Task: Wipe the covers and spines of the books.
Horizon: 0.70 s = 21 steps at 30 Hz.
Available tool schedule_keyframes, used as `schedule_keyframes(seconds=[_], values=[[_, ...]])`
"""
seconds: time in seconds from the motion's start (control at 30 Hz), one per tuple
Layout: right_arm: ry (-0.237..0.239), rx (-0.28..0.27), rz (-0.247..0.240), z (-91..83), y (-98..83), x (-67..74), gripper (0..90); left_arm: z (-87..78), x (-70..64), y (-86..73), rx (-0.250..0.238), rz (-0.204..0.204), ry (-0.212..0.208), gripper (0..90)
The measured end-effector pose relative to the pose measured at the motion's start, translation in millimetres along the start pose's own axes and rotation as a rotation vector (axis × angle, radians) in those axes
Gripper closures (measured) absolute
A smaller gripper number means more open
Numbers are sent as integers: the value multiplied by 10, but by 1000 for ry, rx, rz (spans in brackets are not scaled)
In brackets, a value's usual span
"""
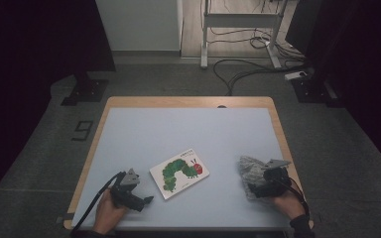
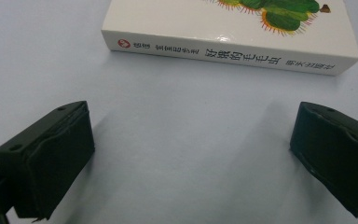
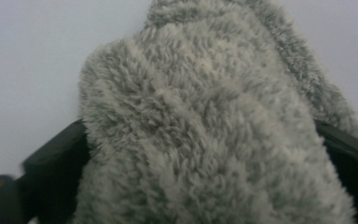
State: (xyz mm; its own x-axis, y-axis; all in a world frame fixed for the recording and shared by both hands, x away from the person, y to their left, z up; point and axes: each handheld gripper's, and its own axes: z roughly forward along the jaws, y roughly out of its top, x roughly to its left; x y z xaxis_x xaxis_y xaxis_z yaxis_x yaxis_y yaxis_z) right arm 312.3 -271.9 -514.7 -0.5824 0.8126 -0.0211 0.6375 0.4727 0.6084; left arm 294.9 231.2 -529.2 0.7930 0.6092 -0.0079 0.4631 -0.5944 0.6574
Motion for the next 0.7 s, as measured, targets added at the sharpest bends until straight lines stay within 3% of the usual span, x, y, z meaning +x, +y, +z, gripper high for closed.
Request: schedule_keyframes(seconds=[0.13,0.33,0.47,0.7], values=[[83,-27,50,-16,-39,-36,292,0,1,0,0,0,-1,0],[105,-47,22,-73,-47,39,562,0,1,0,-1,-1,-2,0],[79,-33,9,-102,-8,92,591,1,0,0,0,-1,-1,0],[73,-83,3,-235,73,121,606,0,1,0,0,0,-1,0]])
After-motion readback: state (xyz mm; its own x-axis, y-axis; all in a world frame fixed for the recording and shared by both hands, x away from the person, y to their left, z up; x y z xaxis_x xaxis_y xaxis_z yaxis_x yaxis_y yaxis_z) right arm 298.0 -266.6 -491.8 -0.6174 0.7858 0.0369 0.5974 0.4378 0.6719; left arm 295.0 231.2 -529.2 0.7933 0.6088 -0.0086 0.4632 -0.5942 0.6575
